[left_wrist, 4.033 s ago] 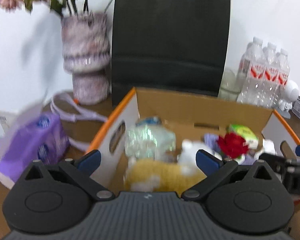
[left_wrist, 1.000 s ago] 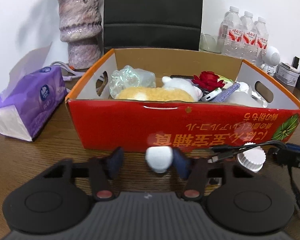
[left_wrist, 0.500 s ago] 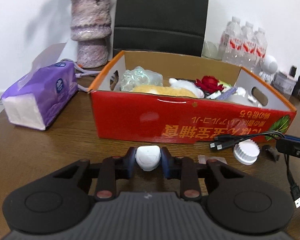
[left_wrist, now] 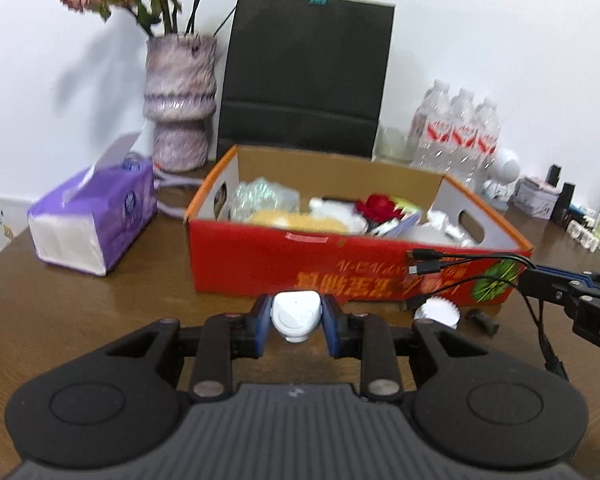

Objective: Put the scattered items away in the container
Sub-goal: 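Carry the cable and white cap into the box and open both tools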

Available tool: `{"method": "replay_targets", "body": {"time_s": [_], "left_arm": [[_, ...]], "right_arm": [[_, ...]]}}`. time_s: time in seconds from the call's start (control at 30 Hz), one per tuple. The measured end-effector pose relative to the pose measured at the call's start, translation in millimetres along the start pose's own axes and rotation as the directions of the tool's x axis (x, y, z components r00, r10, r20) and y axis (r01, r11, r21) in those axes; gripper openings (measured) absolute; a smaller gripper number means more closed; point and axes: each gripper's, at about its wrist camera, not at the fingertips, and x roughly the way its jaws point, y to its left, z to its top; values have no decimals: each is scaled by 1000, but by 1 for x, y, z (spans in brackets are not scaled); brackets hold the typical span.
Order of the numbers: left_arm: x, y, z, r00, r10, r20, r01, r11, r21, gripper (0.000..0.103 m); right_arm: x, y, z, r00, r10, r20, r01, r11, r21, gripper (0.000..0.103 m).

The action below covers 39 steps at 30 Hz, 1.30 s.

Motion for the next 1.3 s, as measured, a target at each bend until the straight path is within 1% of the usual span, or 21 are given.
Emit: {"method": "replay_targets", "body": {"time_s": [0.13, 0.17, 0.33, 0.4, 0.43, 0.47, 0.53, 0.57, 0.6, 0.67, 0.7, 0.77, 0.8, 0.83, 0.9, 1.0, 1.13, 1.3], "left_arm": [[-8, -3, 15, 999, -16, 43, 16, 1000, -4, 28], [-9, -4, 20, 998, -18, 55, 18, 1000, -5, 28], [-7, -5, 47, 993, -30, 113, 34, 999, -27, 28], [-3, -5, 51, 993, -32, 114, 35, 999, -25, 28], [0, -4, 50, 994, -32, 104, 34, 999, -19, 28], [3, -3, 47, 995, -31, 90, 32, 999, -10, 28], [11, 1, 38, 999, -25, 46, 25, 1000, 12, 28], [16, 4, 31, 1000, -19, 22, 18, 1000, 18, 28], [20, 8, 25, 1000, -13, 0, 13, 1000, 21, 28], [29, 14, 15, 999, -3, -44, 4, 1000, 17, 28], [33, 17, 11, 998, -2, -64, 2, 1000, 10, 28], [38, 22, 7, 996, -7, -84, 6, 1000, -6, 28], [38, 23, 6, 996, -9, -84, 9, 1000, -10, 28], [38, 24, 5, 997, -9, -82, 9, 1000, -8, 28], [37, 24, 5, 997, -10, -78, 9, 1000, -4, 28], [35, 23, 4, 997, -19, -78, 19, 1000, -7, 28], [26, 21, 6, 998, -28, -53, 28, 1000, 1, 28], [13, 15, 11, 999, -35, -9, 36, 999, 16, 28]], "right_arm": [[-10, -3, 10, 999, -2, 48, 1, 1000, 10, 7], [-11, -4, 13, 998, -2, 60, 1, 1000, 12, 6], [-16, -6, 40, 992, 3, 126, -5, 1000, 13, 5], [-13, -7, 49, 991, 14, 131, -15, 1000, 5, 5], [-10, -9, 51, 993, 28, 110, -29, 1000, 2, 6], [-6, -10, 50, 996, 45, 74, -45, 999, 0, 9], [3, -14, 37, 998, 63, -2, -63, 998, -3, 23], [8, -15, 29, 997, 66, -50, -67, 998, -13, 37], [15, -16, 19, 993, 66, -97, -68, 997, -21, 43], [30, -19, -4, 981, 49, -189, -55, 998, -25, 43], [37, -20, -13, 974, 39, -222, -44, 999, -18, 43], [50, -21, -24, 966, 24, -257, -29, 999, -15, 39], [53, -21, -26, 968, 24, -251, -27, 1000, -10, 39], [55, -21, -27, 968, 31, -249, -33, 999, -4, 36], [57, -19, -27, 969, 47, -242, -51, 999, -8, 4], [53, -11, -27, 978, 8, -210, -21, 998, -61, 3], [33, -4, -18, 993, -37, -111, 25, 993, -111, 3], [11, -2, -5, 998, -55, 1, 55, 991, -119, 3]]}}
